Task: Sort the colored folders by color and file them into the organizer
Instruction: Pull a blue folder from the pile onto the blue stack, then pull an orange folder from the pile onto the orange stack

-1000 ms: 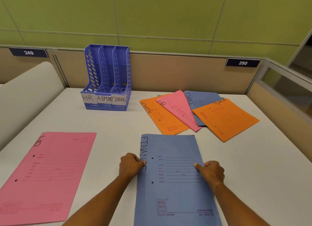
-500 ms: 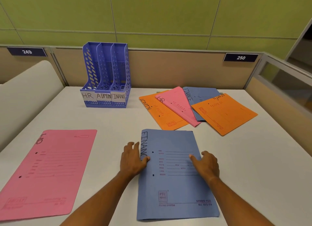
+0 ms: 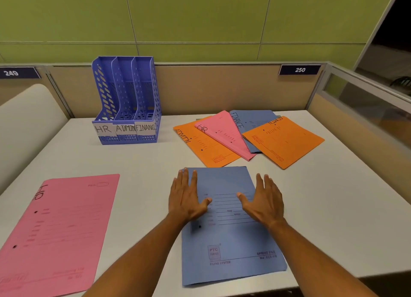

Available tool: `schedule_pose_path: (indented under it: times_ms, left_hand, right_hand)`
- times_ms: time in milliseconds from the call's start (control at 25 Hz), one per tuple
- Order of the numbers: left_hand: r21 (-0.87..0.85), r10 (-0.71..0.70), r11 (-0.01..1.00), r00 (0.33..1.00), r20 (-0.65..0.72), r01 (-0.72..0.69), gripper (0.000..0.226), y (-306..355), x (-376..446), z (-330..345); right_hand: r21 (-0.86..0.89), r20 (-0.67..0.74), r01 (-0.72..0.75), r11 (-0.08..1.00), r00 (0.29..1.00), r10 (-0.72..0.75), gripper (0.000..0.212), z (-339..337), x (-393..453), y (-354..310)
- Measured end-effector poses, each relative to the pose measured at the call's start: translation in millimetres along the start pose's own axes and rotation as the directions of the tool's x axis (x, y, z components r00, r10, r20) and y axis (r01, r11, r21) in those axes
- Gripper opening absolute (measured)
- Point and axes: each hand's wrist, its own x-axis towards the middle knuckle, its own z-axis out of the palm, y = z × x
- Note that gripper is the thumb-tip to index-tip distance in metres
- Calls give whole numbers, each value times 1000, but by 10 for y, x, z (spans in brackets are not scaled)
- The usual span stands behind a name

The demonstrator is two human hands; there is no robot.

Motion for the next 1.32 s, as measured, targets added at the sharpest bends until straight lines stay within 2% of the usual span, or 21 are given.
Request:
schedule_pose_path:
  times_ms: [200, 360, 720, 840, 1040, 1160, 1240, 1320]
  left_hand:
    - [31, 42, 999, 999, 20, -42, 102, 333, 278, 25]
    - [35, 65, 997, 997, 50, -66, 101, 689, 577, 128]
    - [-91, 38, 996, 980, 193, -21, 96, 1695, 1414, 542]
    - [-228, 18, 973, 976, 217, 33, 89, 1982, 1616, 677]
    - [-548, -10, 832, 989, 144, 89, 54, 2315, 1946, 814]
    - [-706, -137, 683, 982, 130, 189, 34, 2510, 2126, 840]
    - [-762, -227, 576, 954, 198, 296, 41, 2604, 2238, 875]
    - [-793, -341, 443, 897, 282, 418, 54, 2670, 2338, 923]
  right_hand:
    - [-35, -23, -39, 999, 999, 38, 100, -49, 199, 247]
    - [1, -27, -80, 997, 996, 80, 100, -72, 495, 525]
    - [18, 67, -66, 998, 996, 65, 101, 33, 1409, 1239]
    - [31, 106, -36, 999, 994, 32, 102, 95, 1636, 1407]
    - [80, 65, 27, 996, 997, -32, 104, 191, 1853, 1544]
    - [112, 58, 42, 993, 997, -49, 103, 260, 1931, 1620]
    - [119, 62, 53, 991, 996, -61, 102, 296, 1955, 1673]
    - [132, 63, 53, 990, 996, -61, 101, 319, 1973, 1708]
